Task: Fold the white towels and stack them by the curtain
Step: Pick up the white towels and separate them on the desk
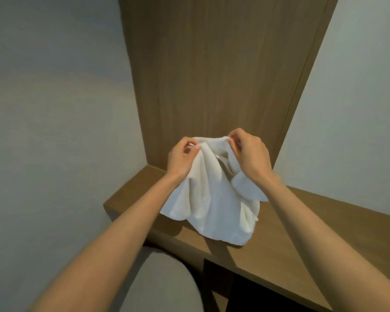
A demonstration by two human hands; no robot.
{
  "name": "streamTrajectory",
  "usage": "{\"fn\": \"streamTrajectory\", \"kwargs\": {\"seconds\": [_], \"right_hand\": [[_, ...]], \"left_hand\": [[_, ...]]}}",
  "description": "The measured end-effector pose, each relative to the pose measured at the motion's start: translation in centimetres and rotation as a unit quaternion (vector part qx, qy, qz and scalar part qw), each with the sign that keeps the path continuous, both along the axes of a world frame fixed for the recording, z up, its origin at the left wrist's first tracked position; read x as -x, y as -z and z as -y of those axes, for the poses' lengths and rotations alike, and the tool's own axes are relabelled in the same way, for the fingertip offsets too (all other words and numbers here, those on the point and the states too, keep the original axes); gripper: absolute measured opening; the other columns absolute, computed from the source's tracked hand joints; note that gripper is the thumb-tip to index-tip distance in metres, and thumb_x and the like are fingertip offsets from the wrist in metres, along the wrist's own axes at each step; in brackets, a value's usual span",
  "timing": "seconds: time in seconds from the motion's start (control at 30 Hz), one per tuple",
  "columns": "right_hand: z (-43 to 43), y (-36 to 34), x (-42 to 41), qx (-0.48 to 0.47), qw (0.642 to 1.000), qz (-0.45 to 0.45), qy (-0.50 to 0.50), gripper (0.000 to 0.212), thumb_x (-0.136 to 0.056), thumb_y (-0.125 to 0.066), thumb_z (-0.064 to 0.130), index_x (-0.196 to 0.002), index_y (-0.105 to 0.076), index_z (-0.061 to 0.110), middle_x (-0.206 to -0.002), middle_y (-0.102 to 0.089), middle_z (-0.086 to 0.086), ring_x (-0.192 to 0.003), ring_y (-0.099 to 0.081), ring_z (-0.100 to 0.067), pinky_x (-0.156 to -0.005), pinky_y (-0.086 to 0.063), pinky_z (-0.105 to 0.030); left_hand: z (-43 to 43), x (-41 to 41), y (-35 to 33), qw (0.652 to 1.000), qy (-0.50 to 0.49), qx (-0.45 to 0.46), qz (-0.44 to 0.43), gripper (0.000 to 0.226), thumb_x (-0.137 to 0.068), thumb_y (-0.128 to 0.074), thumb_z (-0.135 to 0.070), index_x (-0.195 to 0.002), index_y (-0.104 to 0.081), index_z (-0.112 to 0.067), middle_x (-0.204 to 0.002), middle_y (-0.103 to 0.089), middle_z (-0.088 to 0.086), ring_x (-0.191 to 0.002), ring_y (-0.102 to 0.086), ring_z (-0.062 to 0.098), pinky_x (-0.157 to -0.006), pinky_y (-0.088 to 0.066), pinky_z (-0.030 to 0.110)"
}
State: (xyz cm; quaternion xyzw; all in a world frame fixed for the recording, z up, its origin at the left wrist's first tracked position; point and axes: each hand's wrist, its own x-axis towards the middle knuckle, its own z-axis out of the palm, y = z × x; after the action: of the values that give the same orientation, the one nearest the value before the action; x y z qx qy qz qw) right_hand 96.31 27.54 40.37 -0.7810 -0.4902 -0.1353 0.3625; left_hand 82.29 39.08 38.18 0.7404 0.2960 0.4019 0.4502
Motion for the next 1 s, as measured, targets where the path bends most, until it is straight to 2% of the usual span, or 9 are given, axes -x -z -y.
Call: {"fn": "streamTrajectory", "kwargs": {"seconds": [0.1,0.17,0.23,0.33,0.53,0.67,0.77,0.9,1.0], "right_hand": [[0.2,6.4,-2.2,0.178,0.98,0.055,0.062,0.026,-0.094,-0.052,0.012,-0.119,-0.051,0.017,-0.116,-0.057,-0.006,-0.101,-0.05,-0.026,-0.078,-0.042,-0.035],[0.7,10.5,-2.3,0.227,0.965,0.105,0.071,0.036,-0.084,-0.061,0.004,-0.115,-0.049,0.016,-0.115,-0.051,-0.007,-0.098,-0.042,-0.025,-0.08,-0.037,-0.033],[1.2,13.6,-1.7,0.239,0.964,0.119,0.02,0.025,-0.083,-0.065,0.008,-0.104,-0.053,0.016,-0.106,-0.054,-0.007,-0.088,-0.044,-0.022,-0.075,-0.037,-0.031],[1.9,17.9,-1.5,0.321,0.936,0.123,-0.071,0.019,-0.093,-0.049,0.019,-0.11,-0.057,0.018,-0.111,-0.06,-0.004,-0.096,-0.051,-0.021,-0.082,-0.038,-0.029],[3.5,23.4,-2.2,0.448,0.885,0.096,-0.08,0.062,-0.082,-0.062,0.05,-0.136,-0.043,0.024,-0.141,-0.036,-0.004,-0.128,-0.032,-0.027,-0.108,-0.025,-0.036],[2.9,25.5,-2.7,0.416,0.897,0.136,-0.065,0.041,-0.091,-0.058,0.03,-0.131,-0.05,0.025,-0.138,-0.041,-0.003,-0.128,-0.032,-0.026,-0.111,-0.02,-0.035],[2.6,26.3,-3.5,0.414,0.897,0.137,-0.068,0.03,-0.096,-0.053,0.026,-0.126,-0.056,0.024,-0.133,-0.046,-0.001,-0.124,-0.035,-0.024,-0.11,-0.021,-0.034],[2.3,24.0,-4.0,0.323,0.937,0.129,-0.043,0.018,-0.083,-0.073,0.022,-0.098,-0.066,0.016,-0.103,-0.066,-0.005,-0.099,-0.055,-0.026,-0.093,-0.042,-0.042],[1.1,20.9,-5.3,0.181,0.983,-0.014,-0.01,0.012,-0.086,-0.066,0.011,-0.097,-0.06,0.012,-0.107,-0.062,-0.008,-0.101,-0.053,-0.025,-0.092,-0.044,-0.038]], "left_hand": [[-0.8,-0.7,6.1,0.984,0.015,0.017,-0.178,0.009,-0.093,-0.056,-0.016,-0.101,-0.061,-0.014,-0.106,-0.066,0.004,-0.1,-0.058,0.019,-0.094,-0.045,0.041],[-0.5,-0.1,10.2,0.963,-0.034,-0.033,-0.265,0.017,-0.091,-0.06,-0.02,-0.108,-0.057,-0.022,-0.117,-0.055,0.001,-0.112,-0.049,0.02,-0.097,-0.04,0.037],[0.4,0.8,13.3,0.952,-0.091,-0.068,-0.286,0.023,-0.087,-0.066,-0.017,-0.105,-0.052,-0.022,-0.111,-0.045,0.0,-0.106,-0.043,0.017,-0.085,-0.036,0.025],[2.1,1.3,17.0,0.956,0.026,-0.029,-0.29,0.016,-0.085,-0.068,-0.012,-0.093,-0.054,-0.015,-0.093,-0.052,0.0,-0.085,-0.05,0.015,-0.072,-0.04,0.026],[3.6,-1.0,21.7,0.905,0.154,-0.085,-0.388,0.068,-0.084,-0.069,-0.02,-0.144,-0.037,-0.018,-0.143,-0.038,0.006,-0.132,-0.034,0.022,-0.108,-0.03,0.031],[2.7,-2.6,24.0,0.841,0.125,-0.193,-0.49,0.069,-0.086,-0.065,-0.04,-0.146,-0.031,-0.034,-0.152,-0.02,0.002,-0.138,-0.019,0.024,-0.113,-0.024,0.037],[2.3,-3.6,24.5,0.829,0.085,-0.236,-0.5,0.049,-0.09,-0.057,-0.043,-0.136,-0.042,-0.034,-0.147,-0.027,0.004,-0.133,-0.023,0.026,-0.111,-0.023,0.037],[1.3,-4.8,23.1,0.877,0.044,-0.222,-0.424,0.027,-0.096,-0.05,-0.033,-0.122,-0.055,-0.028,-0.145,-0.032,0.003,-0.13,-0.024,0.027,-0.11,-0.025,0.039],[-0.6,-5.3,20.7,0.91,0.062,-0.215,-0.348,0.025,-0.098,-0.047,-0.016,-0.122,-0.056,-0.015,-0.152,-0.028,0.007,-0.14,-0.018,0.031,-0.114,-0.025,0.039]]}}
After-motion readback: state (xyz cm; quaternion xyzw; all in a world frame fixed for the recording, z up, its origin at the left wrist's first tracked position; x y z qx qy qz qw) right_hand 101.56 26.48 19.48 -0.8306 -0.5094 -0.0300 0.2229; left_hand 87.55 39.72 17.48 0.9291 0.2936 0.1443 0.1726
